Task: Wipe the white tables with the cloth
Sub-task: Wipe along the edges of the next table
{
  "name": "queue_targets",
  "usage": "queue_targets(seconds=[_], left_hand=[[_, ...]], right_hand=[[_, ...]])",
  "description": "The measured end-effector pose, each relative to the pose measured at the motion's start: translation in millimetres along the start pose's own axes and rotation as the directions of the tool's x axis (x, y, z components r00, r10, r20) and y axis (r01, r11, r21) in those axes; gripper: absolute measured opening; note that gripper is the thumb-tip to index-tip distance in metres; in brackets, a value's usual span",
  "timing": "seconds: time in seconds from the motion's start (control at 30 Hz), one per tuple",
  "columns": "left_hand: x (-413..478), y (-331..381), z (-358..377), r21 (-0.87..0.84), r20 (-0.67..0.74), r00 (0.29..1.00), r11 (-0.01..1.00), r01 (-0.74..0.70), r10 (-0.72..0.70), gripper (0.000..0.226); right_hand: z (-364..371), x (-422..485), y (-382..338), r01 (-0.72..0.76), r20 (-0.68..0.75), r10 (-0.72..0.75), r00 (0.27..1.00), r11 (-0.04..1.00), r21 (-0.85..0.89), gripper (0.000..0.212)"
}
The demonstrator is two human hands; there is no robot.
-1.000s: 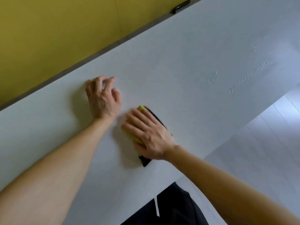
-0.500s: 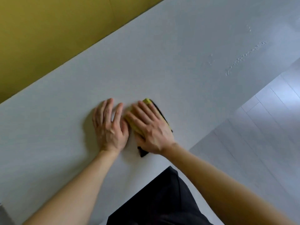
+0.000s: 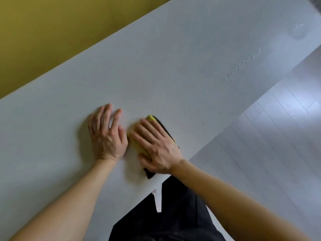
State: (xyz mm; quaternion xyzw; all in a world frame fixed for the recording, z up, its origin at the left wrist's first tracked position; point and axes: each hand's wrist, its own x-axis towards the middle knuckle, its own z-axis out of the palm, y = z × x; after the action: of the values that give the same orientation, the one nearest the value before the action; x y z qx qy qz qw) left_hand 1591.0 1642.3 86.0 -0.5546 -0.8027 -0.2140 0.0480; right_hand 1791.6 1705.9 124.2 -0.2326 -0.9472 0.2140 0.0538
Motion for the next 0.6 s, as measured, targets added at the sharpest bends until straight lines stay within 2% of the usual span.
queue_targets(seconds=[0.07, 0.1, 0.13, 0.17, 0.23, 0.3, 0.37, 0.4, 0.43, 0.47, 0.5, 0.53, 0.6], left_hand=[[-1.0, 0.0, 0.6, 0.006, 0.004, 1.000, 1.000, -0.002, 0.002, 0.049], [-1.4, -0.2, 1.2, 0.012, 0.003, 1.000, 1.000, -0.007, 0.007, 0.049], [-0.9, -1.3, 2.0, 0.014, 0.002, 1.000, 1.000, -0.012, 0.012, 0.048], [-0.5, -2.2, 2.1, 0.013, 0.001, 1.000, 1.000, -0.014, 0.014, 0.048], [-0.4, -3.2, 2.1, 0.029, 0.009, 1.000, 0.999, -0.015, 0.015, 0.048], [-0.6, -2.4, 2.0, 0.055, 0.026, 1.000, 0.998, -0.002, 0.000, 0.049], [-0.1, -0.1, -1.5, 0.078, 0.049, 0.999, 0.997, 0.002, -0.006, 0.051], [-0.4, 0.9, -3.4, 0.086, 0.070, 0.998, 0.996, -0.002, -0.004, 0.051], [0.1, 1.6, -4.9, 0.095, 0.095, 0.995, 0.995, -0.001, -0.008, 0.052], [2.0, 2.8, -6.4, 0.106, 0.122, 0.992, 0.994, 0.006, -0.019, 0.052], [4.7, 3.9, -7.9, 0.121, 0.148, 0.988, 0.993, 0.015, -0.033, 0.053], [6.3, 5.6, -9.4, 0.129, 0.178, 0.982, 0.991, 0.036, -0.059, 0.054], [6.8, 13.4, -12.6, 0.144, 0.222, 0.963, 0.982, 0.122, -0.153, 0.057]], right_hand=[[-4.5, -10.7, 19.5, 0.245, 0.131, -0.243, 0.961, 0.970, 0.007, 0.080], [-13.4, -9.4, 48.3, 0.291, 0.156, -0.286, 0.945, 0.957, -0.009, 0.078], [-26.2, -6.6, 80.6, 0.276, 0.157, -0.266, 0.951, 0.960, -0.044, 0.076], [-39.9, -5.9, 114.9, 0.186, 0.118, -0.176, 0.977, 0.979, -0.079, 0.074], [-65.2, -8.4, 176.3, -0.114, -0.045, 0.109, 0.993, 0.984, -0.136, 0.074], [-71.6, -6.9, 189.4, -0.414, -0.211, 0.384, 0.899, 0.903, -0.119, 0.078], [-52.3, 0.0, 139.3, -0.573, -0.302, 0.531, 0.791, 0.817, -0.065, 0.083], [-39.4, -0.2, 102.8, -0.539, -0.300, 0.500, 0.812, 0.840, -0.060, 0.084], [-23.9, -4.1, 67.1, -0.401, -0.244, 0.375, 0.894, 0.914, -0.065, 0.083], [-8.7, -10.3, 34.2, -0.209, -0.149, 0.196, 0.969, 0.975, -0.072, 0.081], [1.9, -17.3, 10.1, -0.013, -0.049, 0.010, 0.999, 0.998, -0.061, 0.079], [7.1, -23.2, -0.6, 0.146, 0.023, -0.145, 0.989, 0.989, -0.037, 0.078], [0.9, -28.4, 20.7, 0.336, 0.094, -0.333, 0.938, 0.942, -0.015, 0.077]])
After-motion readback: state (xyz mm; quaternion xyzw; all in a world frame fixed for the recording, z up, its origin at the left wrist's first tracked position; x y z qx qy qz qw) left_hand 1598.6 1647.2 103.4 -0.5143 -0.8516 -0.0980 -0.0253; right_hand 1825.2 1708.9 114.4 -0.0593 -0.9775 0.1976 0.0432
